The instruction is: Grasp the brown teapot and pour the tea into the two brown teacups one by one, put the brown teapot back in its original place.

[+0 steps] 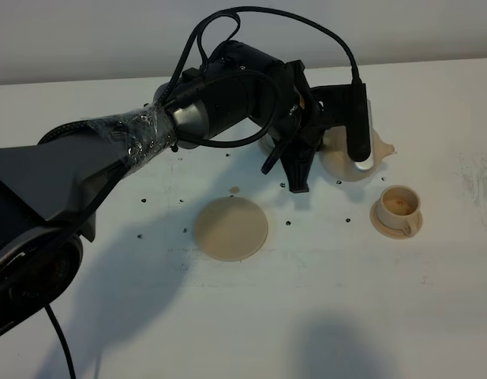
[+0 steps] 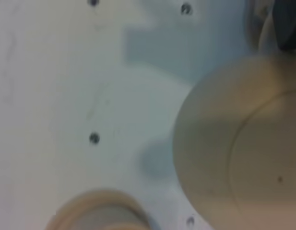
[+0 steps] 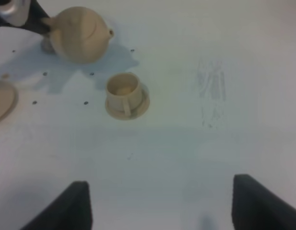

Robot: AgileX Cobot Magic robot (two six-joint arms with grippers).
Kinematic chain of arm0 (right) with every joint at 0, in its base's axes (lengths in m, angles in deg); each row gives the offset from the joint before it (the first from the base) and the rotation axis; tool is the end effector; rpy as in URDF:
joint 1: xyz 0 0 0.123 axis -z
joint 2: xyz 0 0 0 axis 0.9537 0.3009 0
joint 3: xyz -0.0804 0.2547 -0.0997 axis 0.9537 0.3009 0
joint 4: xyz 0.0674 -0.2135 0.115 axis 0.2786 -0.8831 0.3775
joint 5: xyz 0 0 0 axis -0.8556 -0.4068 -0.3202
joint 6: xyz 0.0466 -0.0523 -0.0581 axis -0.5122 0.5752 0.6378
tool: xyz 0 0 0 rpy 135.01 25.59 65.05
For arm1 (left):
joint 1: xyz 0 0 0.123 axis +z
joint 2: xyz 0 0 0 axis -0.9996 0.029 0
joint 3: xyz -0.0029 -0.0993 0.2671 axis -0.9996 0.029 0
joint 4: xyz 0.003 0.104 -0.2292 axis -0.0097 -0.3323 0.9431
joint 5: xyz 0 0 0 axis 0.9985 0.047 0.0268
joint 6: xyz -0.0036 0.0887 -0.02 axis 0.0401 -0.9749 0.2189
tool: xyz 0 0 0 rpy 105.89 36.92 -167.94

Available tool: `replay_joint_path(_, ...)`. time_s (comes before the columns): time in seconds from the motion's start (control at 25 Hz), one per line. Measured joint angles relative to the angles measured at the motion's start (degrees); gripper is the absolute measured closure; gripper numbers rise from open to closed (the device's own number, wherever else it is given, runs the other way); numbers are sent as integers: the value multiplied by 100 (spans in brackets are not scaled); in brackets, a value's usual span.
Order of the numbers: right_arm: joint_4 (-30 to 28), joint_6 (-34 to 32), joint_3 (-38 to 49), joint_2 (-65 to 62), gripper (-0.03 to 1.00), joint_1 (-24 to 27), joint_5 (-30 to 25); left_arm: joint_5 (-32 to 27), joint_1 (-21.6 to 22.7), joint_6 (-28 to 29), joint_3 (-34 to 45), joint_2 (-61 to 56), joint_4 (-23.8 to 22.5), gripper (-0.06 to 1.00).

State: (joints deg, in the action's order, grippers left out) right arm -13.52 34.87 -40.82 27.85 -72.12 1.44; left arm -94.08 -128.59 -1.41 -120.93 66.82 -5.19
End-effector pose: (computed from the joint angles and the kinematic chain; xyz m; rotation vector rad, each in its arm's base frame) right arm -0.0112 0.0097 0.2779 -0.0692 2.0752 0.0988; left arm 0.3883 -0.3281 0.1971 1.8459 1.6742 0.1190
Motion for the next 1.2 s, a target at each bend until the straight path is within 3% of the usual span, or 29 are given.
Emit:
replay_joint_path(0.16,0,0,0,0,37,0,0,-78,0,-119,0,0,-96,86)
replay_joint_path(0.56,0,0,0,0,37,0,0,-83,-29,-1034,0,11,-188,86)
replay_joint_path(1.04,0,0,0,0,37,0,0,590,-208,-1313,0,223,-208,86)
replay_joint_path(1.2,0,0,0,0,37,0,0,669,-226,-1644,0,223,-208,86)
